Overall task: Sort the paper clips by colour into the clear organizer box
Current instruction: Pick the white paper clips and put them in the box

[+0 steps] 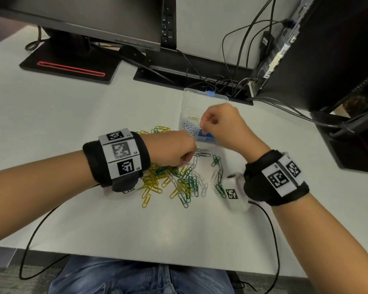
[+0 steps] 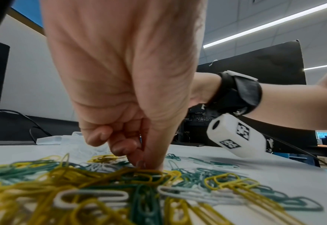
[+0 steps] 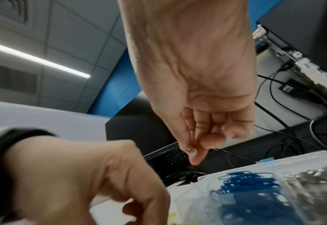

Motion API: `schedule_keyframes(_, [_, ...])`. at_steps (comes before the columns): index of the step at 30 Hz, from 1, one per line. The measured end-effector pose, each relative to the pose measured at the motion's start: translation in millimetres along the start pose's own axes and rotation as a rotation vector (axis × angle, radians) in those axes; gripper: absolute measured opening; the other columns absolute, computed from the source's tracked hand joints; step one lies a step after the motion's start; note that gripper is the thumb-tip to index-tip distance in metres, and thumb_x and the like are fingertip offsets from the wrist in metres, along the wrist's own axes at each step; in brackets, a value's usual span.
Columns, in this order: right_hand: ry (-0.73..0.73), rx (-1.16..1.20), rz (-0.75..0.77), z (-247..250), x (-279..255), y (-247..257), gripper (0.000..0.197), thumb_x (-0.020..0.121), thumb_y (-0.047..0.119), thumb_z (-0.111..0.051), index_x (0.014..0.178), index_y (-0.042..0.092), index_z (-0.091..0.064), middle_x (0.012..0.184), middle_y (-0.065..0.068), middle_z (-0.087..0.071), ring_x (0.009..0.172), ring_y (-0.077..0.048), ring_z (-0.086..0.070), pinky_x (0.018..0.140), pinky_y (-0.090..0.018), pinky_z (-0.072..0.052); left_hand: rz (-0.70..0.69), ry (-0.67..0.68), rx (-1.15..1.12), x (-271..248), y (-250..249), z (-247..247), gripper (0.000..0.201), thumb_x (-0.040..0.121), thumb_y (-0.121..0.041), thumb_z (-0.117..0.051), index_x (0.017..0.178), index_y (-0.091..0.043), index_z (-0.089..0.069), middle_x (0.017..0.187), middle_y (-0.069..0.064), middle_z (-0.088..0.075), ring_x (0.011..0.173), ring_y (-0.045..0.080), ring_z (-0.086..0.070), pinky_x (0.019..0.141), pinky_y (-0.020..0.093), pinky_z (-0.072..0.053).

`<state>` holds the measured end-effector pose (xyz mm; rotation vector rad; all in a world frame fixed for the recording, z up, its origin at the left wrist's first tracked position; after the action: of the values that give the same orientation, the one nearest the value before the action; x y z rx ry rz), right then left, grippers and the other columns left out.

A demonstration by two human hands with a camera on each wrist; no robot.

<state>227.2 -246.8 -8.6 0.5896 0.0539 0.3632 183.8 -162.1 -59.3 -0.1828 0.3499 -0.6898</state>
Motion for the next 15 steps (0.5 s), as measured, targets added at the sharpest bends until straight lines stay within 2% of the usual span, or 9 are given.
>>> schedule_keyframes(3, [-0.031, 0.086, -0.037, 2, 17, 4, 0.009, 0.085, 0.002, -0.059, 0.082, 0.003, -0.068, 0.076, -0.008, -0.067, 0.065, -0.009, -0.059, 0.062, -0.015, -0.048, -0.003, 0.009, -0.017, -2, 1, 0, 0.016, 0.087, -0.005, -0.055, 0.080, -0.019, -0.061, 0.077, -0.007, -0.058, 0.075, 0.013, -0.056, 0.064, 0.022, -0.043])
schedule_keyframes(5, [-0.046, 0.017, -0.036, 2, 23, 3, 0.010, 0.085, 0.007, -0.064, 0.092, 0.003, -0.069, 0.084, -0.006, -0.064, 0.075, -0.013, -0.057, 0.066, -0.018, -0.046, 0.013, -0.012, -0.059, -4, 5, 4, 0.016, 0.086, -0.004, -0.054, 0.078, -0.015, -0.063, 0.078, -0.007, -0.063, 0.072, 0.010, -0.057, 0.063, 0.019, -0.042])
schedule_keyframes(7, [-0.065, -0.053, -0.019, 6, 22, 1, 0.012, 0.084, 0.007, -0.065, 0.096, 0.006, -0.069, 0.083, -0.001, -0.060, 0.077, -0.012, -0.054, 0.065, -0.014, -0.041, 0.023, -0.075, -0.136, -6, 11, 14, 0.015, 0.086, -0.005, -0.055, 0.077, -0.012, -0.065, 0.073, -0.011, -0.063, 0.066, 0.002, -0.056, 0.060, 0.014, -0.038])
schedule_keyframes(9, [-0.061, -0.113, 0.007, 8, 15, -1, 0.013, 0.083, 0.003, -0.063, 0.092, 0.008, -0.070, 0.078, 0.002, -0.058, 0.074, -0.011, -0.053, 0.059, -0.010, -0.037, 0.040, -0.158, -0.215, -7, 19, 26, 0.011, 0.087, -0.010, -0.058, 0.079, -0.010, -0.067, 0.074, -0.012, -0.065, 0.067, 0.000, -0.056, 0.062, 0.011, -0.041])
schedule_keyframes(10, [-0.049, -0.137, 0.017, 8, 10, -3, 0.013, 0.081, 0.001, -0.063, 0.088, 0.009, -0.071, 0.075, 0.003, -0.057, 0.072, -0.012, -0.053, 0.057, -0.010, -0.037, 0.059, -0.205, -0.241, -7, 24, 32, 0.010, 0.087, -0.012, -0.060, 0.082, -0.009, -0.068, 0.078, -0.008, -0.067, 0.069, 0.002, -0.058, 0.065, 0.014, -0.044])
schedule_keyframes(12, [0.009, -0.180, 0.027, 4, -1, -9, 0.014, 0.078, 0.001, -0.064, 0.081, 0.013, -0.071, 0.068, 0.005, -0.054, 0.067, -0.014, -0.053, 0.056, -0.018, -0.038, 0.113, -0.293, -0.279, -4, 34, 44, 0.010, 0.087, -0.014, -0.062, 0.085, -0.008, -0.070, 0.082, -0.003, -0.069, 0.072, 0.007, -0.059, 0.066, 0.018, -0.046])
schedule_keyframes(15, [0.157, -0.278, 0.031, -12, -14, -18, 0.011, 0.076, 0.009, -0.068, 0.078, 0.019, -0.067, 0.071, 0.002, -0.053, 0.069, -0.019, -0.052, 0.062, -0.024, -0.038, 0.191, -0.387, -0.331, 5, 46, 59, 0.011, 0.087, -0.013, -0.063, 0.086, -0.007, -0.073, 0.082, -0.004, -0.069, 0.069, 0.002, -0.057, 0.060, 0.011, -0.042])
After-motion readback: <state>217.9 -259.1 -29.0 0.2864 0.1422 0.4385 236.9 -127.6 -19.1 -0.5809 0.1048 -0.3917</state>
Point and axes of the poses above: each hand's wrist, its own x-axis towards the middle knuckle, its own z-axis out of the back of the hand, y = z × x, the point moved 7 cm from there along x, towards the middle knuckle
